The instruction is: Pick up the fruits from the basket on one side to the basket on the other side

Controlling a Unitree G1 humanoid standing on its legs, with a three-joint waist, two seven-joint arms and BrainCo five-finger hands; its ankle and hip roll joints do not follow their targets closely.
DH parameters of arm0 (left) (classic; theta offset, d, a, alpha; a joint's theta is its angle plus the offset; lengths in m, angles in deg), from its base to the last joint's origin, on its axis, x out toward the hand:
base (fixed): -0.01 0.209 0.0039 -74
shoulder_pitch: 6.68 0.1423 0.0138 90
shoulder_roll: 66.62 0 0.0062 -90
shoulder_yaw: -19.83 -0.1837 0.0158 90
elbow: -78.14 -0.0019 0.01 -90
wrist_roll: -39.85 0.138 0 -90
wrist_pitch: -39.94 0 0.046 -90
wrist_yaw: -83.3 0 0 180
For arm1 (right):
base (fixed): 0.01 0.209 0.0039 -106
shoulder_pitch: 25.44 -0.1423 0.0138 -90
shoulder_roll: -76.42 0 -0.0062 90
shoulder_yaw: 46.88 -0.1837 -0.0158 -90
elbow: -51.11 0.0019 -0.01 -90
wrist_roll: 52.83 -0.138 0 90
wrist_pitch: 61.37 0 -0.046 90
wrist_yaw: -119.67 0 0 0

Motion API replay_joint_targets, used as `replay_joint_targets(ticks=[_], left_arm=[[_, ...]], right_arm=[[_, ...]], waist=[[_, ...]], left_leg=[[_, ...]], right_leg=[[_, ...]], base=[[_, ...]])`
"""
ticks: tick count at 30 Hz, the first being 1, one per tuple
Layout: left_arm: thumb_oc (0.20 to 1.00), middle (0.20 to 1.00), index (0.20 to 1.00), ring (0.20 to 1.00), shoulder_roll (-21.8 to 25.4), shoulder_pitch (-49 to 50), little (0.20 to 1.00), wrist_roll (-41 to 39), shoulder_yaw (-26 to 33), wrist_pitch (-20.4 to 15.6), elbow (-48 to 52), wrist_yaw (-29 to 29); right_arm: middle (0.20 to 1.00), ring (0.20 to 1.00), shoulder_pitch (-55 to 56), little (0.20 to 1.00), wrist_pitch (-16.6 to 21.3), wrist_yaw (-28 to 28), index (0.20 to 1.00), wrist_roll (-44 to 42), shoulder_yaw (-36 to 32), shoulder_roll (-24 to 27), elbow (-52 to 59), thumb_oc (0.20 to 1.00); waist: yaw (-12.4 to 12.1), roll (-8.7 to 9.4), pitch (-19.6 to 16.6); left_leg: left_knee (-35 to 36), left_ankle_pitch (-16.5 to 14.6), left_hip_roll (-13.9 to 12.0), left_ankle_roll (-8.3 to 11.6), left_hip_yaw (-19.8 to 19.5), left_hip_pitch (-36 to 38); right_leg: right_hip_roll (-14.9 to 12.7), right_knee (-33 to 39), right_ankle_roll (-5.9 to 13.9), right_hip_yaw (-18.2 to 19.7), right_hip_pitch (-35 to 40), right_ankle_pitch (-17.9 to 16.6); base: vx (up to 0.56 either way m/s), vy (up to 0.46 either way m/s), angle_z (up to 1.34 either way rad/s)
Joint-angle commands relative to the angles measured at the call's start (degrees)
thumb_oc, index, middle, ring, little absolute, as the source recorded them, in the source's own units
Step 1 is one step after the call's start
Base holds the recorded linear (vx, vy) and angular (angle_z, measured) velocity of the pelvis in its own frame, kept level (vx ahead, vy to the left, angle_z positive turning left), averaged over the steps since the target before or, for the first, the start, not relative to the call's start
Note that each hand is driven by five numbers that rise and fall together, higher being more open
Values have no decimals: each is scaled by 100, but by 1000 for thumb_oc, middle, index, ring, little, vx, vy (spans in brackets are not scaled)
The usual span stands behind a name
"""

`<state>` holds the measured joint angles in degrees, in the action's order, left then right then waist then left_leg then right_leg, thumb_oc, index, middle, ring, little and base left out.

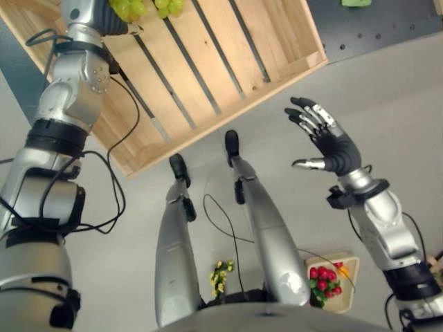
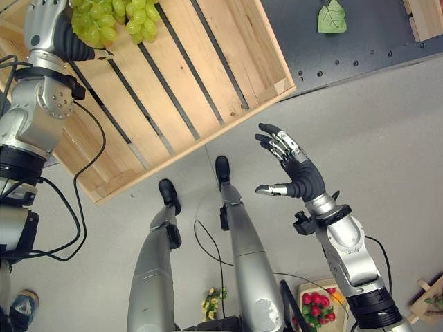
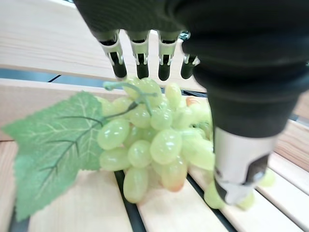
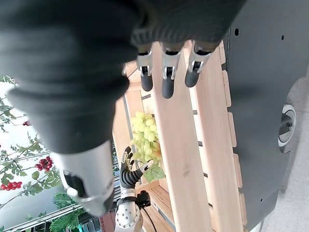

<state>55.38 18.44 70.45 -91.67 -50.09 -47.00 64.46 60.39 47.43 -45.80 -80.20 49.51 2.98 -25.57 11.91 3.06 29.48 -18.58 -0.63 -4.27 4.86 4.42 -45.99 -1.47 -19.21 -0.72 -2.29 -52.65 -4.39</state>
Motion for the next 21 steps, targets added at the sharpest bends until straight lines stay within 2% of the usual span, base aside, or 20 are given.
replay_joint_targets(ticks=[1, 9, 21], left_arm=[[1000, 1000, 1000, 1000, 286, -61, 1000, 135, 254, 57, 13, -228], [1000, 1000, 1000, 1000, 442, -553, 1000, -22, -283, -2, -668, -200], [1000, 1000, 1000, 1000, 263, -796, 1000, -188, -457, -46, -1054, -164]], right_arm=[[1000, 1000, 244, 1000, 191, 83, 1000, -344, -207, -5, 412, 1000], [1000, 1000, 162, 1000, 213, 86, 1000, -480, -112, 43, 554, 1000], [1000, 1000, 334, 1000, 273, 148, 1000, -554, -204, -40, 713, 1000]], waist=[[-17, 162, -204], [97, 251, -126], [172, 222, -119]], left_leg=[[-17, -106, 41, -116, -87, 65], [14, -126, -39, -134, 5, 65], [98, -121, -51, -129, 18, 84]], right_leg=[[127, -536, 460, -83, 171, 716], [210, -572, 502, 15, 60, 686], [223, -585, 510, 35, -34, 713]], base=[[31, -2, 0], [30, -4, -1], [16, -9, -5]])
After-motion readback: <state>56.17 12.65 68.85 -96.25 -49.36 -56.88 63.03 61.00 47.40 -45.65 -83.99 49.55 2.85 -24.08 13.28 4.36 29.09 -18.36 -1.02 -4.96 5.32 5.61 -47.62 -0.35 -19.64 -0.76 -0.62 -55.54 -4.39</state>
